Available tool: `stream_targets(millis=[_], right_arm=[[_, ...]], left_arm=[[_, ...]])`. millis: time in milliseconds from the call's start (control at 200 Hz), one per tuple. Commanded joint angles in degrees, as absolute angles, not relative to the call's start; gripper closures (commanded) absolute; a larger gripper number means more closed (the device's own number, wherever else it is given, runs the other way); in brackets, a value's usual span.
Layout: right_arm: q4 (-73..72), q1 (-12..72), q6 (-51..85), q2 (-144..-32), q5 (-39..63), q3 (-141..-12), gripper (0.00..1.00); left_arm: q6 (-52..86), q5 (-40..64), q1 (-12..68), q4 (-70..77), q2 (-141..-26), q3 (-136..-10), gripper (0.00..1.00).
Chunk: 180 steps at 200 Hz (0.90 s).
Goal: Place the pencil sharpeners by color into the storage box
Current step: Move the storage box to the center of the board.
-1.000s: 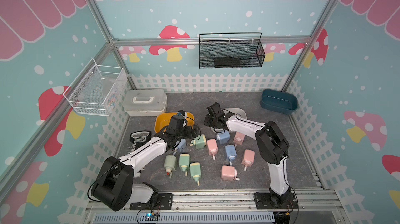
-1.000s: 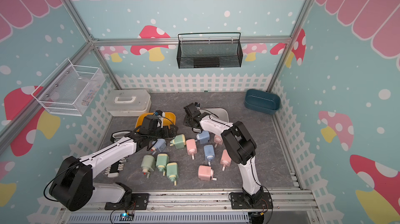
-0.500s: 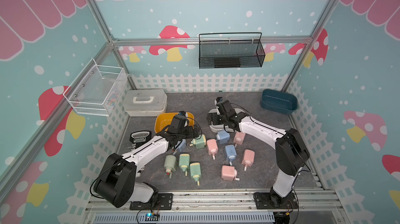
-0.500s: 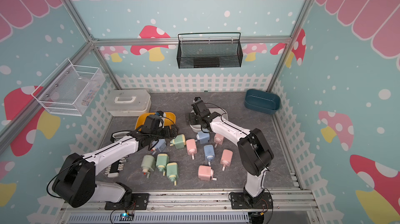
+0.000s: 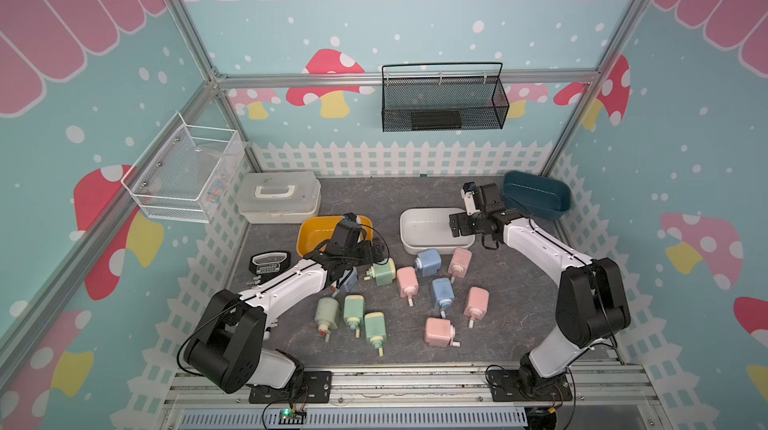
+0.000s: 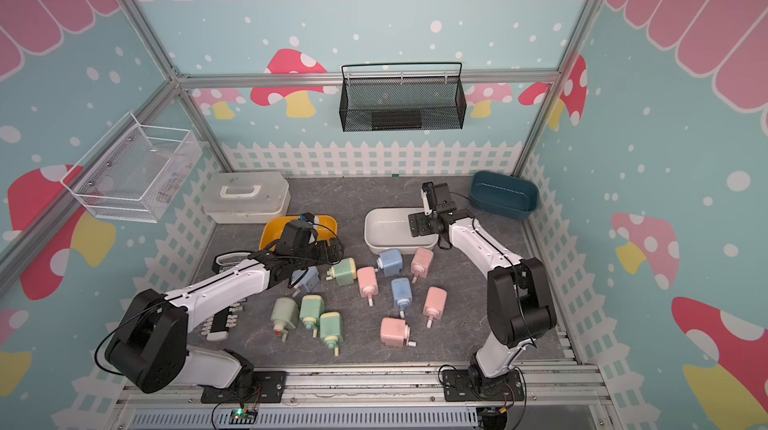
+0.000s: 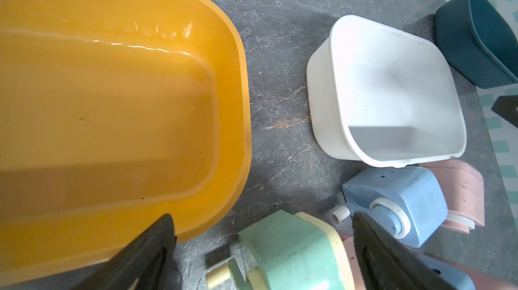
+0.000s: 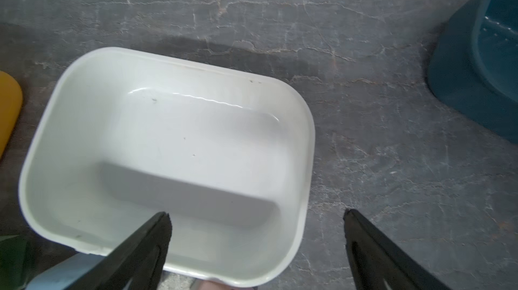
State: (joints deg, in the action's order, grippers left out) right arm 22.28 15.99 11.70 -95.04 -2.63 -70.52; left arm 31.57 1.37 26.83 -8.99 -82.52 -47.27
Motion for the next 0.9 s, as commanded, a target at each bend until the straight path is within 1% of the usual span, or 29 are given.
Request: stream_targets(millis=[0,225,455,685,765,840,896], right_arm=[[24.74,14.8,8.38,-95.95,0.16,-70.27,0.04],[26.89,12.08,8.93,-100.33,0.26,-72.94,0.06],[27.97,11.97,10.64,-105.23,-0.83,-76.46,0.15],[27.85,11.92,10.24,-107.99,0.84,-78.39,0.32],[27.52,11.88,8.95,-108.19,2.0,-78.57,0.42],[27.46,11.9,8.42,-108.36,0.63,-78.66,0.5],[27.42,11.92,8.56,-108.44,-1.07,-78.66,0.52]], left_arm=[[32.65,-0.78,27.16,-8.26,-83.22,-48.65,0.01],[34.23,-2.05,27.16,-9.2,-81.57,-47.98,0.01],[33.05,-3.29,27.16,-12.63,-79.73,-48.34,0.01],[32.87,-3.52,27.16,-13.53,-80.3,-48.59,0.01],[33.33,-3.51,27.16,-13.46,-80.66,-48.92,0.01],[34.57,-3.66,27.16,-13.29,-81.17,-49.03,0.01],[35.13,-3.52,27.16,-12.95,-81.6,-48.97,0.01]])
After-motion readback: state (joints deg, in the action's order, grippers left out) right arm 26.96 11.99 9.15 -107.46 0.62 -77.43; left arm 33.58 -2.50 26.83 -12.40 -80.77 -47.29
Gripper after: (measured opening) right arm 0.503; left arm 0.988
